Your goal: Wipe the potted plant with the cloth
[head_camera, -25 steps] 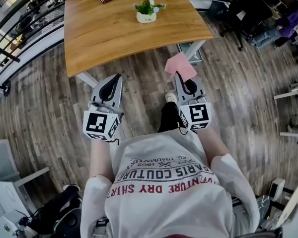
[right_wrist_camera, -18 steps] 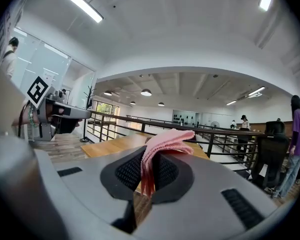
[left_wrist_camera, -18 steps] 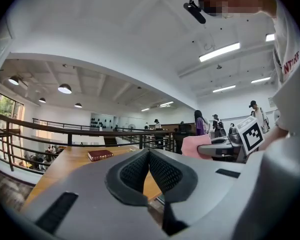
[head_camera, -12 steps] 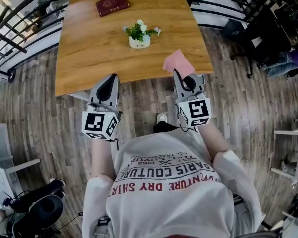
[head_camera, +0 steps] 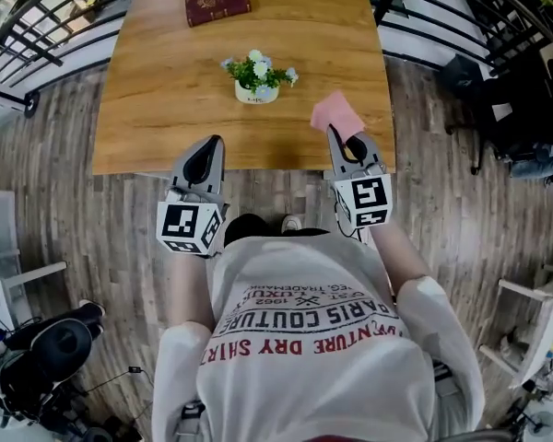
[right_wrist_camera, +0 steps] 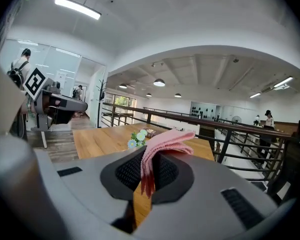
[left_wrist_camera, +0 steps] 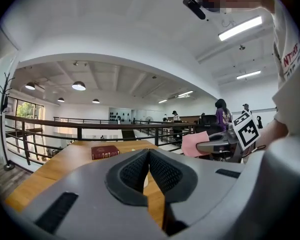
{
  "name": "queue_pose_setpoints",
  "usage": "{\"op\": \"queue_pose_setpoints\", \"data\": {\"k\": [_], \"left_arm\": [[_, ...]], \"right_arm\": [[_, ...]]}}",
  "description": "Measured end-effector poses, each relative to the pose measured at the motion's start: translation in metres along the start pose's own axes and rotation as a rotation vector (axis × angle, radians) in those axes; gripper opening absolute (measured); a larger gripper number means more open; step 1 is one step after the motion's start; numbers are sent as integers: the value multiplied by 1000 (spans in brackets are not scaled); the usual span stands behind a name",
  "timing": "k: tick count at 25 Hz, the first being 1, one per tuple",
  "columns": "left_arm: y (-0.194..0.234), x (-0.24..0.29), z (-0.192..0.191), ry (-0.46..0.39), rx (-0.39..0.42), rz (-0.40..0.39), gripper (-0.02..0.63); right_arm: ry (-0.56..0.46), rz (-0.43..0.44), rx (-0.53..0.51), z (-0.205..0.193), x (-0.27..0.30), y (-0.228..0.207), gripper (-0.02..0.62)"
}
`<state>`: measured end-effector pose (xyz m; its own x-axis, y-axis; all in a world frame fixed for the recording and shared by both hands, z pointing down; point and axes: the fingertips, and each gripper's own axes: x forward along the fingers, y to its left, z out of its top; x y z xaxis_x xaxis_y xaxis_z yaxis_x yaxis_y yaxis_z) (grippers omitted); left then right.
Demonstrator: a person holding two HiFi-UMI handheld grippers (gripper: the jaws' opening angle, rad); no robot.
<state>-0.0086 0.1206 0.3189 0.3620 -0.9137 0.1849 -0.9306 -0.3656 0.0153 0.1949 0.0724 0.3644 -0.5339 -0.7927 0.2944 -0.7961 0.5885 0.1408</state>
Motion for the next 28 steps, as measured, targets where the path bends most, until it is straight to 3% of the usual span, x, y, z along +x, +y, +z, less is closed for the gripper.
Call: {"op": "queue_pose_setpoints", "data": {"k": [6,15,20,24,28], "left_arm": [[24,39,-29,85,-28,10,17],[60,123,-81,194,-46,-96,17],[69,154,-116,263,7,-165,17],[69,171,-127,311,66,-209,17],[72,182,-145,368,37,-232,17]], "right_arm": [[108,47,5,-21,52,-7,37],[281,77,-57,-65,131,-11,37],[378,105,-118,-103,172,-3,37],[386,112,-179,-113,194,0,37],[393,151,-216,-119,208,13,37]]}}
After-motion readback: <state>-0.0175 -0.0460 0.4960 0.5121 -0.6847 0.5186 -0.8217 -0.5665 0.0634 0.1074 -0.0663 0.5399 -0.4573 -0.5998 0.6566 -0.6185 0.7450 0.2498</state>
